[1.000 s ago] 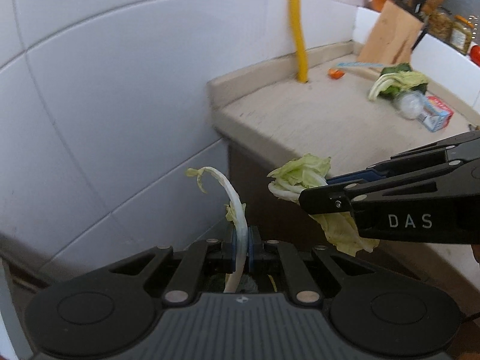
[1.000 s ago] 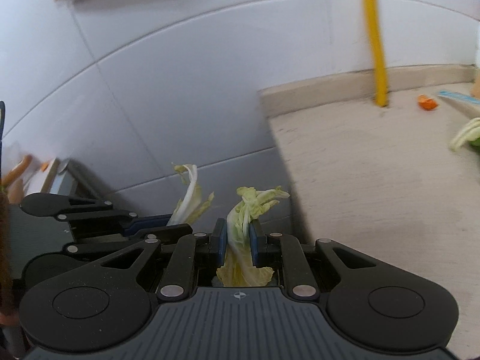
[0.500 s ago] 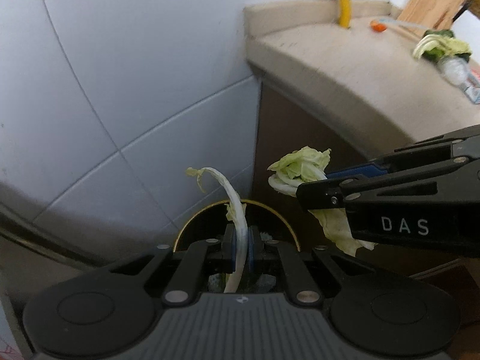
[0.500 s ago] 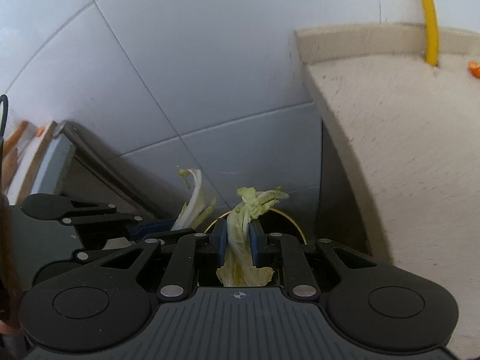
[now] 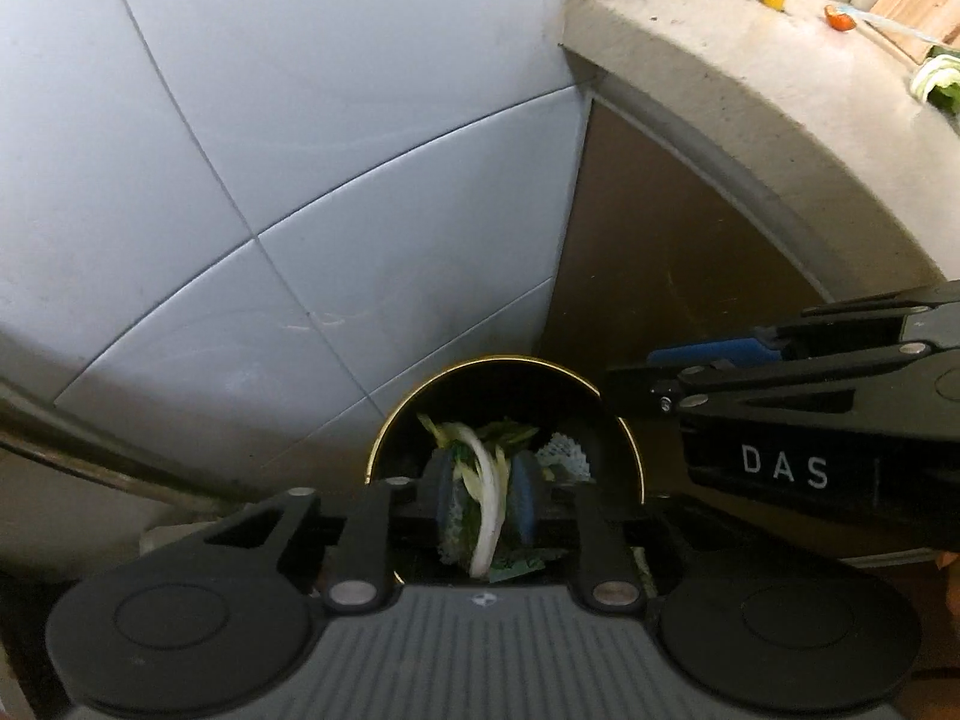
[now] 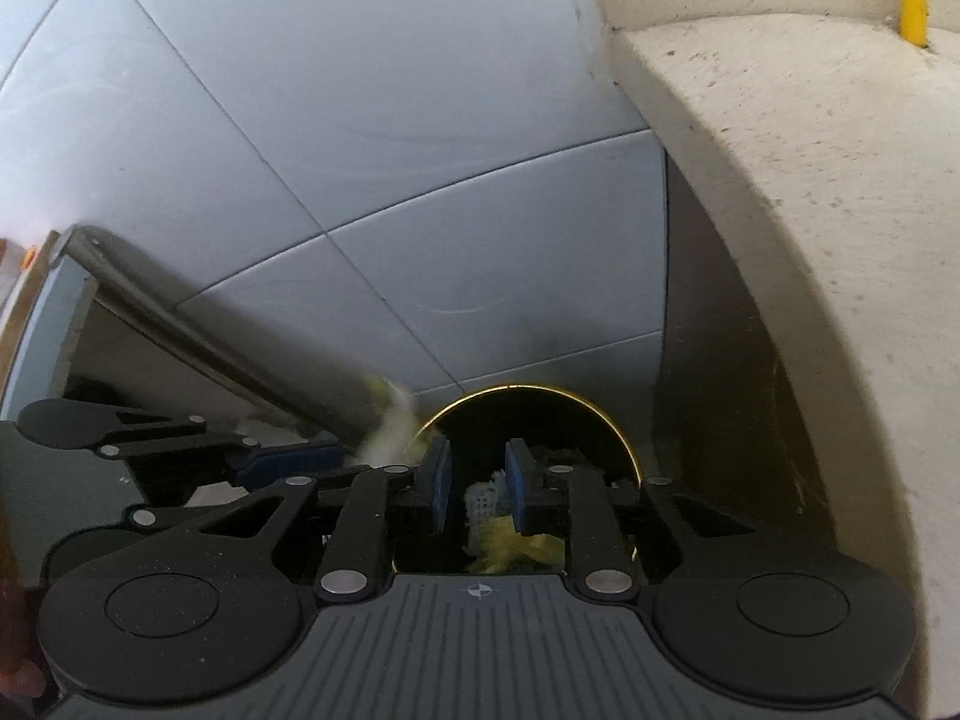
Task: Collect trash
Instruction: 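Lower both tools into the black bin and open them, dropping the cabbage, then raise both open tools out of the black bin toward the counter greens, then close the left tool on the pale cabbage leaf beside the juice carton, then grasp the clear blue-printed wrapper with the right tool while the left tool holds the cabbage leaf, then carry the cabbage leaf and wrapper in both tools over the black bin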
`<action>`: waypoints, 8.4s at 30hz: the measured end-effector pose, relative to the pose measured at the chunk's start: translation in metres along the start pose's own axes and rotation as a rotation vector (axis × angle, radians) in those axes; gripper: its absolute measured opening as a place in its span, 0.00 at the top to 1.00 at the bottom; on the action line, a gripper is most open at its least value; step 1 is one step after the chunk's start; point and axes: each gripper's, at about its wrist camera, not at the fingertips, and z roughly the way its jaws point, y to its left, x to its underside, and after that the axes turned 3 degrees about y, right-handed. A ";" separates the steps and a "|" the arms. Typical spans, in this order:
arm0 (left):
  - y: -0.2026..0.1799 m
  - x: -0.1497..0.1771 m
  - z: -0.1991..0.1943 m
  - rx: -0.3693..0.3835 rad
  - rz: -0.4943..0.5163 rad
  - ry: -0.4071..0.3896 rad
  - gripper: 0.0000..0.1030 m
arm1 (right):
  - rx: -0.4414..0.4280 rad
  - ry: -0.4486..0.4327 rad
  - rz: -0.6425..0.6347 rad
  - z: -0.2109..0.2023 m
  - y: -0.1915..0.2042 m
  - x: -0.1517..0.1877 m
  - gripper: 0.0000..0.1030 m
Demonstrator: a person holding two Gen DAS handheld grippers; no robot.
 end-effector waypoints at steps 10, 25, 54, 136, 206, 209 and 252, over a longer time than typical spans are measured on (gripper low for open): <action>0.002 -0.001 -0.002 -0.015 0.003 -0.024 0.64 | 0.001 -0.007 0.028 0.000 -0.006 0.003 0.69; -0.024 -0.019 -0.054 -0.062 0.070 -0.210 0.58 | 0.026 -0.136 -0.006 -0.067 -0.001 0.000 0.53; -0.223 -0.095 -0.098 0.073 0.410 -0.407 0.44 | 0.275 -0.466 0.206 -0.230 -0.164 0.028 0.32; -0.249 -0.200 -0.040 0.538 0.602 -0.165 0.93 | 0.332 -0.170 -0.054 -0.233 -0.322 -0.159 0.69; -0.087 -0.030 -0.125 0.389 0.327 -0.327 0.95 | 0.226 -0.241 0.052 -0.217 -0.081 0.051 0.81; -0.064 -0.024 -0.126 0.363 0.280 -0.332 0.95 | 0.201 -0.236 0.016 -0.207 -0.063 0.042 0.81; 0.063 0.039 -0.086 0.206 -0.117 -0.287 0.95 | 0.030 -0.057 -0.142 -0.089 0.054 0.021 0.80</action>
